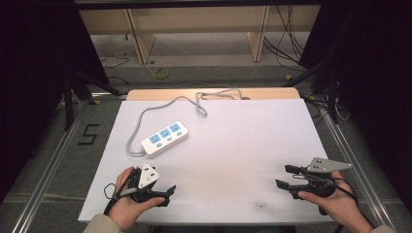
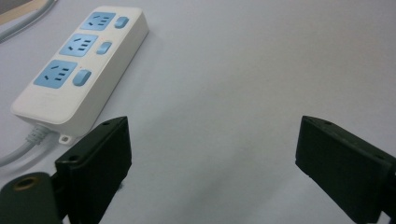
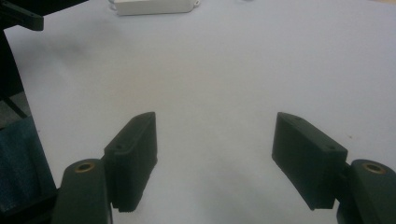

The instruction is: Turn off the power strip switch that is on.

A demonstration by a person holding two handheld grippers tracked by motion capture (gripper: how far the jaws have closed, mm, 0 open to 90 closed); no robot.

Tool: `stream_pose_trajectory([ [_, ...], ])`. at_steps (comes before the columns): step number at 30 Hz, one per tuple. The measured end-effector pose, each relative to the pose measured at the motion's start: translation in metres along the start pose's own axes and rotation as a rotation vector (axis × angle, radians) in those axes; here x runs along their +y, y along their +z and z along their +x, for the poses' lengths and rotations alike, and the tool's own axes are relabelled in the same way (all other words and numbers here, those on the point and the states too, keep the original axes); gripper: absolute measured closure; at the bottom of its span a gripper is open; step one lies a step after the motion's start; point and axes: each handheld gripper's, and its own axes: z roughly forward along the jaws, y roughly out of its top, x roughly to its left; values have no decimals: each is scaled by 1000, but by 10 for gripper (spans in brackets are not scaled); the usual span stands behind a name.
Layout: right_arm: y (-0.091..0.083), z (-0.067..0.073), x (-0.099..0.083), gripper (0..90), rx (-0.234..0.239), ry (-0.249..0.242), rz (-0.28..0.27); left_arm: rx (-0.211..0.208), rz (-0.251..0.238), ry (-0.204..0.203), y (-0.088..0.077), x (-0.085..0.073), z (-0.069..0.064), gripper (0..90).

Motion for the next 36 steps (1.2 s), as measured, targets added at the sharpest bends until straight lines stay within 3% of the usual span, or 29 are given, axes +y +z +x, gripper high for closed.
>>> stream_pose_trajectory([
  [4, 0, 0, 0, 314, 4, 0, 1, 35, -3, -17, 0, 1, 6, 161],
  [6, 1, 0, 0, 315, 7, 1, 5, 84, -3, -49, -2, 3, 11, 359],
  [7, 1, 0, 0, 314, 8, 3, 5, 84, -3, -49, -2, 3, 11, 463],
  [9, 1, 0, 0, 315, 8, 1, 5, 132, -8, -65, -3, 5, 13, 711],
  [10, 1, 0, 0, 315, 8, 1, 5, 142, -12, -72, -4, 6, 15, 711],
  [11, 1, 1, 0, 315, 7, 0, 5, 166, -15, -70, -5, 9, 18, 870],
  [12, 1, 1, 0, 315, 7, 0, 5, 166, -15, -70, -5, 9, 18, 896],
  [22, 2, 0, 1, 316, 4, 1, 7, 170, 8, -103, 1, 19, 23, 899],
  [36, 3, 0, 1, 317, 1, 1, 7, 175, 29, -130, 17, 30, 41, 900],
])
